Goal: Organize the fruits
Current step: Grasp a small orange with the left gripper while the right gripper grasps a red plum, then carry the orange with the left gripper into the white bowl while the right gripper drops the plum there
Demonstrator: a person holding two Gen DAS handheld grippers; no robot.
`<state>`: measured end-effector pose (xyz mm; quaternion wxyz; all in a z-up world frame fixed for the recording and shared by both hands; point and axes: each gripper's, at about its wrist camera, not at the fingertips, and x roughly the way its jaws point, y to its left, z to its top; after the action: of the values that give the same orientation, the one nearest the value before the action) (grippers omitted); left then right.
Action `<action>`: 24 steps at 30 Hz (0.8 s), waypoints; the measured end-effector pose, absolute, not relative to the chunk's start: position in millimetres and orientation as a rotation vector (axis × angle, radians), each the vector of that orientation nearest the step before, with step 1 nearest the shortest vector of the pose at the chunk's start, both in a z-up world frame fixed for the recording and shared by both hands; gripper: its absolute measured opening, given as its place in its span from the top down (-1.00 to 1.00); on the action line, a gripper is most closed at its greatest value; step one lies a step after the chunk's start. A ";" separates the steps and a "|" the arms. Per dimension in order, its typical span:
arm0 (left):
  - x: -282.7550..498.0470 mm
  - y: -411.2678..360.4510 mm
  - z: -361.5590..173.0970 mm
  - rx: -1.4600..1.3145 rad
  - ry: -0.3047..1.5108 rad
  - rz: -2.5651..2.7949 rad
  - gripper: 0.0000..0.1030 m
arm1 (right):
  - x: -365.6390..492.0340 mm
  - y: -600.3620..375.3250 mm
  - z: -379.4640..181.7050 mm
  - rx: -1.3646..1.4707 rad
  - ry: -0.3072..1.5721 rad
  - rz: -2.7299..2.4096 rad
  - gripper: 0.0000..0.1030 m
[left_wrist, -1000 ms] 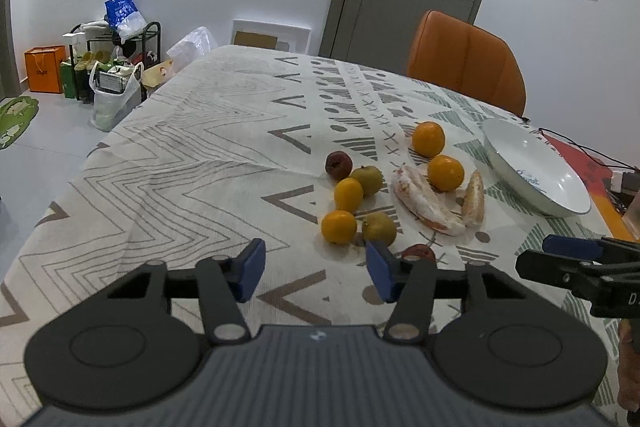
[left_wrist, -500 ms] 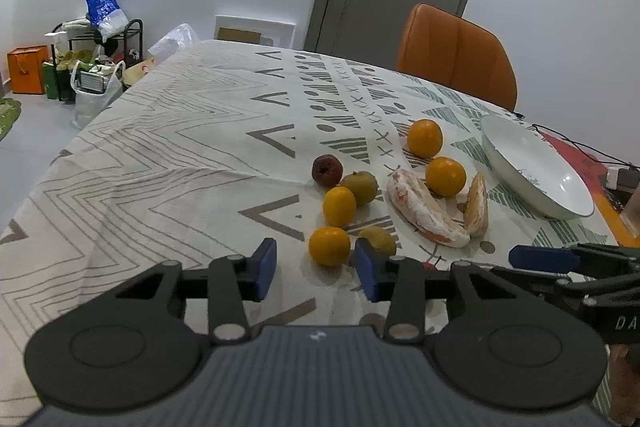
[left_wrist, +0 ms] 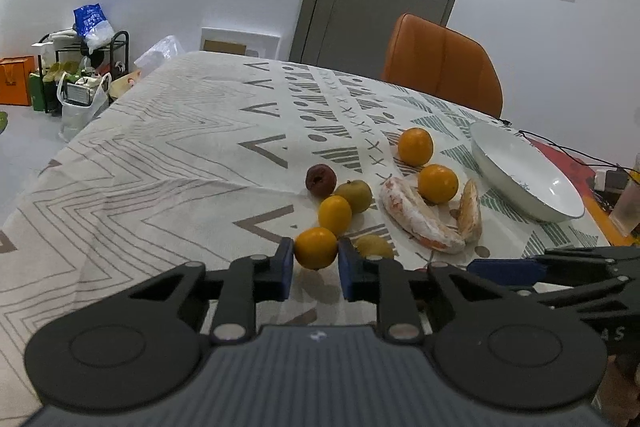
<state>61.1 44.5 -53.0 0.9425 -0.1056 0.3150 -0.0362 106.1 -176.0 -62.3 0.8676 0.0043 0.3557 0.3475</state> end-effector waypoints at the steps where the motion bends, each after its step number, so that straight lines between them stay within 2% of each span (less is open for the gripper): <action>1: 60.1 46.2 -52.6 -0.218 0.643 -0.070 0.57 | 106.1 -174.2 -62.5 0.007 0.745 0.730 0.03; 6: 53.7 55.4 -49.4 -0.228 0.636 -0.043 0.57 | 107.4 -164.4 -64.8 -0.008 0.746 0.753 0.04; 10: 50.7 57.1 -47.3 -0.228 0.632 -0.038 0.57 | 108.9 -157.2 -67.0 -0.015 0.746 0.771 0.13; 12: 50.2 56.7 -46.7 -0.224 0.630 -0.039 0.57 | 109.4 -154.6 -68.0 -0.019 0.742 0.777 0.23; 14: 49.7 56.4 -45.7 -0.220 0.630 -0.038 0.57 | 109.1 -151.7 -68.7 -0.037 0.738 0.777 0.52; 24: 50.0 44.8 -40.1 -0.196 0.625 -0.054 0.57 | 107.1 -171.7 -62.1 -0.010 0.713 0.752 0.56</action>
<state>50.0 44.8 -40.1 0.9465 -0.0964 0.3068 -0.0264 107.1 -171.7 -62.1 0.8688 -0.0046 0.3408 0.3593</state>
